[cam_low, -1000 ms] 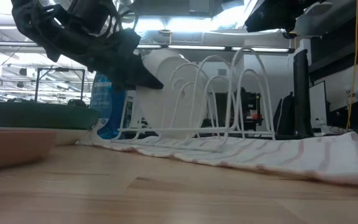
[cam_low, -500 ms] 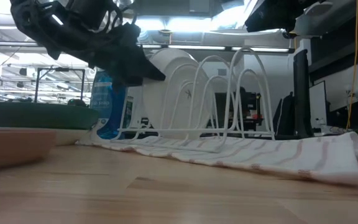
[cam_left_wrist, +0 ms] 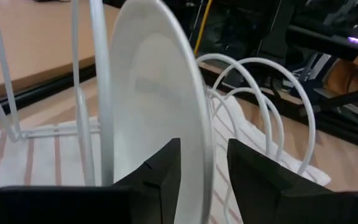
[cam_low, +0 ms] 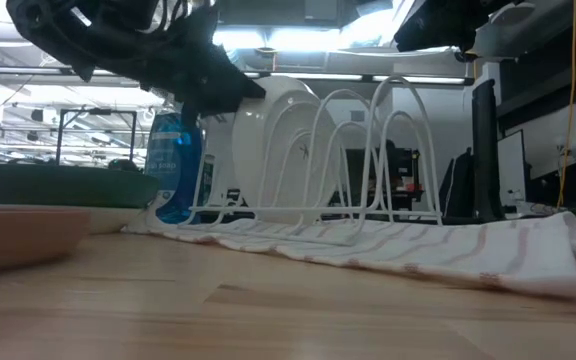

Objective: Sort dishes
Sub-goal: Put the green plate into the white dish rack

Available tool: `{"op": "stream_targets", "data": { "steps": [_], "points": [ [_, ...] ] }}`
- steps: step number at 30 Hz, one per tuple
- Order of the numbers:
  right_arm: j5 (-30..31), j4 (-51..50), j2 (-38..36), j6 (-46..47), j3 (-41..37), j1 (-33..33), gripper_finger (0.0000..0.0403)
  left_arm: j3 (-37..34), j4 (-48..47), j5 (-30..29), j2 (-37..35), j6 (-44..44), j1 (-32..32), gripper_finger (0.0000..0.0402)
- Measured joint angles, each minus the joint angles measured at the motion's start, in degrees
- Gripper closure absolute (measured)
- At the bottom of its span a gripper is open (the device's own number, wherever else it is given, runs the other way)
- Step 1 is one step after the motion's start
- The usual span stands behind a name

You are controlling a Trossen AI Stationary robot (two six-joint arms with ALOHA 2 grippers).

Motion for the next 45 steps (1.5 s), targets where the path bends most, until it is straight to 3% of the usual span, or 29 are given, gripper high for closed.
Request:
{"op": "stream_targets", "data": {
  "steps": [13,19,23,34,38,45],
  "points": [
    [0.0,0.0,0.0,0.0,0.0,0.0,0.026,0.0,-1.6,0.2,-9.9,5.1,-2.8,0.0281],
    [0.0,0.0,0.0,0.0,0.0,0.0,0.026,0.0,-16.3,0.2,-18.8,5.7,-8.1,0.0281],
    [0.0,0.0,0.0,0.0,0.0,0.0,0.026,0.0,-28.7,0.3,-22.9,-0.8,-12.1,0.0281],
    [0.0,0.0,0.0,0.0,0.0,0.0,0.026,0.0,-52.7,0.3,-24.1,-33.1,-20.7,0.0281],
    [0.0,0.0,0.0,0.0,0.0,0.0,0.026,0.0,-55.7,0.3,-24.1,-39.0,-22.0,0.0281],
    [0.0,0.0,0.0,0.0,0.0,0.0,0.026,0.0,-56.2,1.0,-22.4,-41.8,-22.8,0.0281]
  ]
}}
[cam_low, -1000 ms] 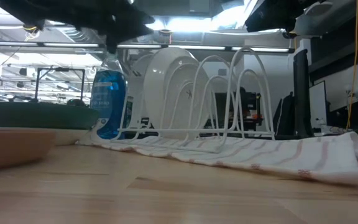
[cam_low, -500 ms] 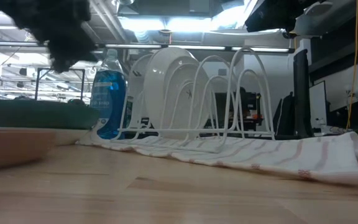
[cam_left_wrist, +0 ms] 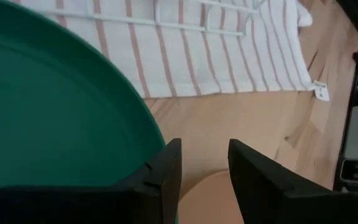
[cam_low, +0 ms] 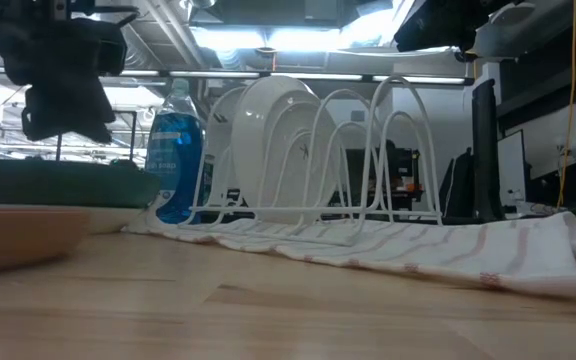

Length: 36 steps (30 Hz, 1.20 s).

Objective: Sort dishes
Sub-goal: Put the green plate into the white dish rack

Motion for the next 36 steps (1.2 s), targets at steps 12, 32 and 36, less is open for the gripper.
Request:
{"op": "stream_targets", "data": {
  "steps": [12,32,36],
  "points": [
    [0.0,0.0,0.0,0.0,0.0,0.0,0.026,0.0,0.4,2.7,6.8,-1.4,0.0,0.0281],
    [0.0,0.0,0.0,0.0,0.0,0.0,0.026,0.0,-3.6,4.4,7.3,-3.6,0.1,0.0288],
    [0.0,0.0,0.0,0.0,0.0,0.0,0.026,0.0,-4.2,4.4,8.4,-4.2,0.1,0.0321]
  ]
}}
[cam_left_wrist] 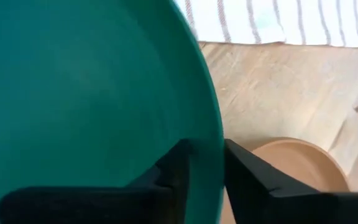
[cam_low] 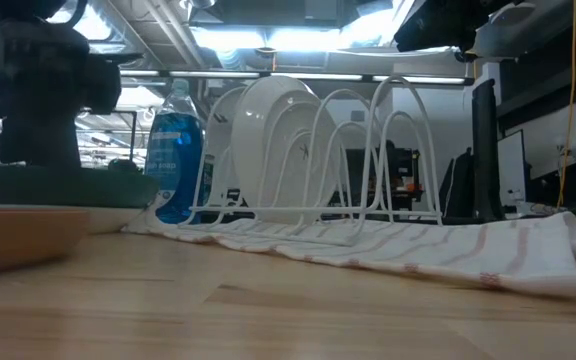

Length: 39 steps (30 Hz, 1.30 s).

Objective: Sort dishes
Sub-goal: Put the green plate into the white dish rack

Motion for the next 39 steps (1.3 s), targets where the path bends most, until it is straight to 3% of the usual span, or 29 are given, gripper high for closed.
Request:
{"op": "stream_targets", "data": {
  "steps": [8,27,39],
  "points": [
    [0.0,0.0,0.0,0.0,0.0,0.0,0.026,0.0,1.0,-0.4,1.3,-0.3,0.0,0.0393],
    [0.0,0.0,0.0,0.0,0.0,0.0,0.026,0.0,5.4,4.4,-0.2,2.3,-0.1,0.04],
    [0.0,0.0,0.0,0.0,0.0,0.0,0.026,0.0,4.5,4.4,-0.2,6.3,0.0,0.04]
  ]
}}
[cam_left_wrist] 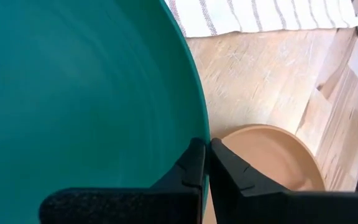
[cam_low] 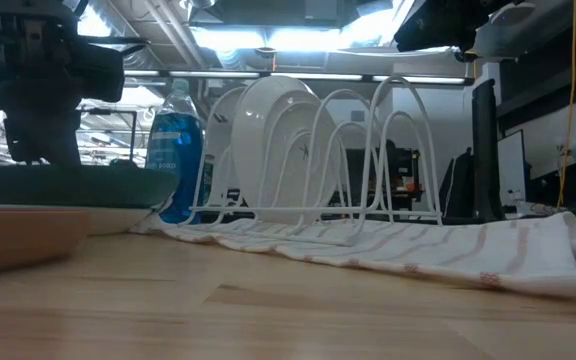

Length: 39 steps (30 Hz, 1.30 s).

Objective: Sort dishes
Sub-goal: Put the green plate into the white dish rack

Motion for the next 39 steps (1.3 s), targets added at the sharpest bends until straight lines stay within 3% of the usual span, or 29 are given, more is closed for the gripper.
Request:
{"op": "stream_targets", "data": {
  "steps": [7,16,21,29,39],
  "points": [
    [0.0,0.0,0.0,0.0,0.0,0.0,0.026,0.0,0.2,0.8,0.0,3.9,0.0,0.0392],
    [0.0,0.0,0.0,0.0,0.0,0.0,0.026,0.0,0.2,1.1,0.0,5.6,0.0,0.0274],
    [0.0,0.0,0.0,0.0,0.0,0.0,0.026,0.0,-0.2,1.1,0.0,5.7,0.0,0.0239],
    [0.0,0.0,0.0,0.0,0.0,0.0,0.026,0.0,-7.2,-0.1,0.0,4.9,0.0,0.0241],
    [0.0,0.0,0.0,0.0,0.0,0.0,0.026,0.0,-6.7,0.3,2.0,4.1,0.0,0.0263]
  ]
}}
